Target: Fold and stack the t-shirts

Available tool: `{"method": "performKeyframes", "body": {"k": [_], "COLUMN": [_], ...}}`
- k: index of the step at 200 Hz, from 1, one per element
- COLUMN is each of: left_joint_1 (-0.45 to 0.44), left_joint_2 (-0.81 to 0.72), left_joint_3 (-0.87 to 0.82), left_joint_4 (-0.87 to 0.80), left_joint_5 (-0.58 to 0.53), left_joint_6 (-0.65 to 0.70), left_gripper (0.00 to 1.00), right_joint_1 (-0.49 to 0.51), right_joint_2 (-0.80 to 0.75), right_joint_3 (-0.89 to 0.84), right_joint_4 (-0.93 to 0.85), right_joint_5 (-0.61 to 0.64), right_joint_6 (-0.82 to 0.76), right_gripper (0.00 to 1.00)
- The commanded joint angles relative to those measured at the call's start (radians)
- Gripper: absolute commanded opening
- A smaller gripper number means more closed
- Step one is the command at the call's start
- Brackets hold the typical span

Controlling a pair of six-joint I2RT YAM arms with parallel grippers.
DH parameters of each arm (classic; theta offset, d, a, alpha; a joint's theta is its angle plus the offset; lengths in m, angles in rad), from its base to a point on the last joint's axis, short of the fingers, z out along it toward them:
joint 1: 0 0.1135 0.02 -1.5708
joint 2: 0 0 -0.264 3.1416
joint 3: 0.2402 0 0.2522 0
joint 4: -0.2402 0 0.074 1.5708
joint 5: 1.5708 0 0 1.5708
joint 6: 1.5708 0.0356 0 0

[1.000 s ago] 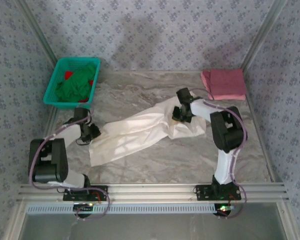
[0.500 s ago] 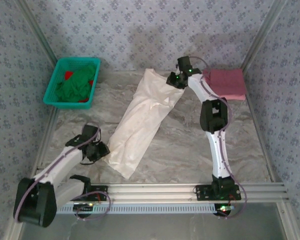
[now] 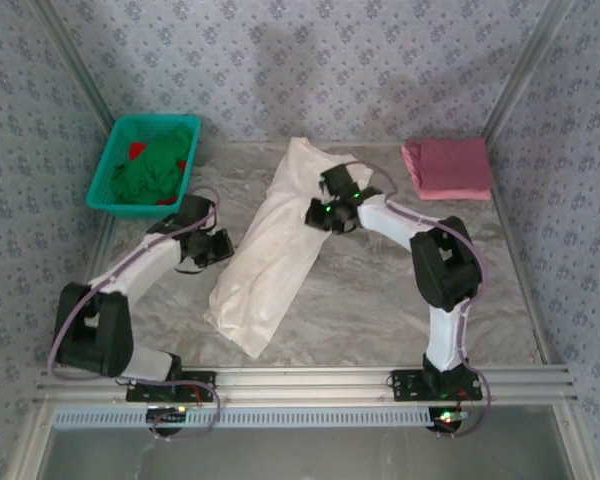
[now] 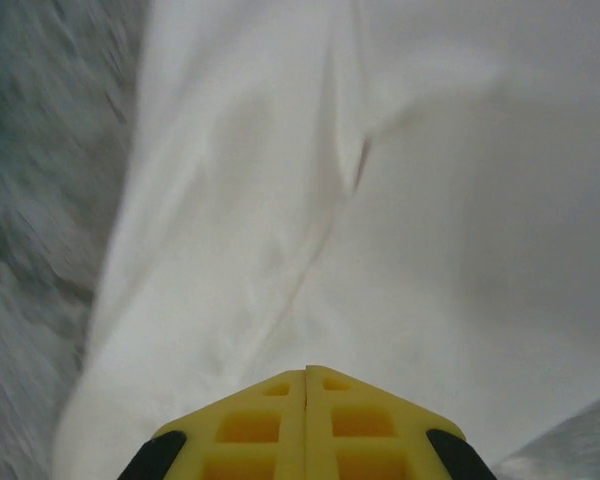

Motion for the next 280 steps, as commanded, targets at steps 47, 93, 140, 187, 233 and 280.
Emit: {"method": "performKeyframes", "body": {"k": [47,93,140,187,233,280], "left_joint_1": [-0.035,-0.162,-0.148,-0.184,-0.337,-0.422], "left_joint_2": [0.028,0.005,-0.041,-0.010,0.092,0.141], "left_joint_3": [-0.171,-0.154,-0.075,-0.035,-0.049,-0.064], "left_joint_4": [0.095,0.122,0.093,0.098,0.075,0.134], "left_joint_5": [-0.001,0.023,-0.093,0.021,0.077,0.081], "left_joint_6": [0.011,-0.079,-0.100,-0.023,-0.032,-0.070], "left_gripper": [0.08,0.09,0.17,0.43,0.63,0.59], "right_joint_1": [-0.045,-0.199,-0.237,-0.177,-0.108,-0.104], "right_joint_2": [0.173,0.198,0.207,-0.038,-0.272,-0.373], "right_joint_3": [0.000,0.075,0.249,0.068,-0.325,-0.485], "right_joint_4": [0.080,-0.010,-0.095,-0.111,0.060,0.073], "right_joint_5": [0.054,0.104,-0.018,-0.082,-0.093,-0.022], "right_joint_6": [0.102,0.041,-0.053,-0.137,-0.021,-0.015], "right_gripper": [0.00,0.00,0.00,0.17,0.22,0.22]}}
